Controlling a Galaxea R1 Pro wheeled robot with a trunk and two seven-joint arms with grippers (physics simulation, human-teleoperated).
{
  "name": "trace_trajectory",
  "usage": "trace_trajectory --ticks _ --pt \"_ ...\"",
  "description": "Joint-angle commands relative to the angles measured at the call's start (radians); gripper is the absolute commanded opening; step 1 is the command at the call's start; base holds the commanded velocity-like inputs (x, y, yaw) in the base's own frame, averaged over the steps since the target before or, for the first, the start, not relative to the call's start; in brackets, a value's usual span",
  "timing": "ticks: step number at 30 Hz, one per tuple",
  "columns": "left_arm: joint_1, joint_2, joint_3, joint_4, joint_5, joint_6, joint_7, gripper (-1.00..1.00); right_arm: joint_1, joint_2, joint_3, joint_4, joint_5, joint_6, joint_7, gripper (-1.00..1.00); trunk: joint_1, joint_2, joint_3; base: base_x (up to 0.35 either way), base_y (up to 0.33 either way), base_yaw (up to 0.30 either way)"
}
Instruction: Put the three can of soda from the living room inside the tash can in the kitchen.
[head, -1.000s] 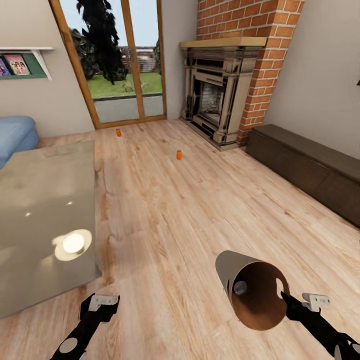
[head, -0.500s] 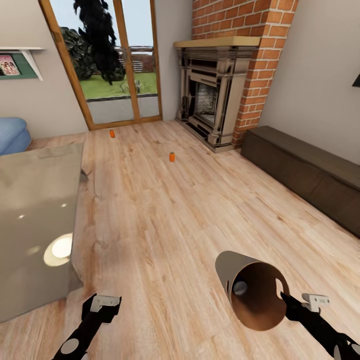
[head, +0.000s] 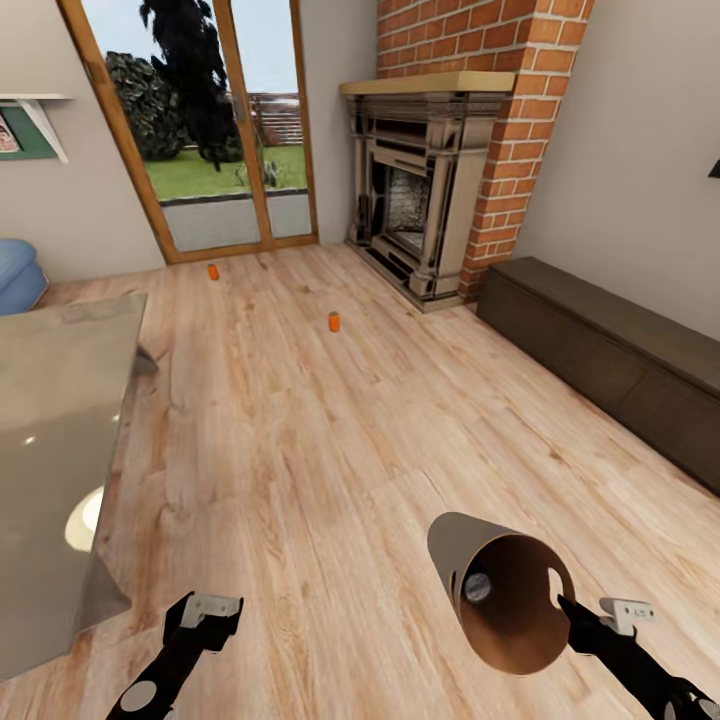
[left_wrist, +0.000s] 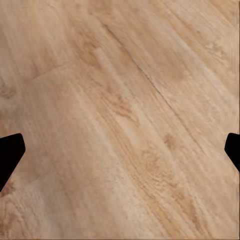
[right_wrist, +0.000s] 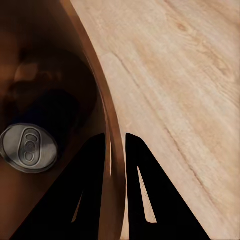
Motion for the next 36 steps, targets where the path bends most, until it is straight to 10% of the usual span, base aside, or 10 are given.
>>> trace_trajectory --ticks 1,16,36 --pt "0.0 0.0 0.001 0.0 0.002 0.0 -0.026 1.0 -0.001 -0.002 0.0 0.015 -0.011 -0.01 0.006 -1.0 0.0 0.0 0.0 0.287 -0.173 0.0" --pt "-0.001 0.008 0.058 0.001 0.027 0.016 -0.441 1.0 -0.001 -0.061 0.014 0.124 -0.012 -0.077 0.012 -1.0 0.0 0.0 0.0 0.292 -0.163 0.0" --pt "-0.001 0.009 0.119 0.079 0.086 0.08 -0.597 1.0 -0.001 -0.063 0.012 0.124 -0.011 -0.116 0.021 -1.0 0.0 0.0 0.0 0.322 -0.023 0.0"
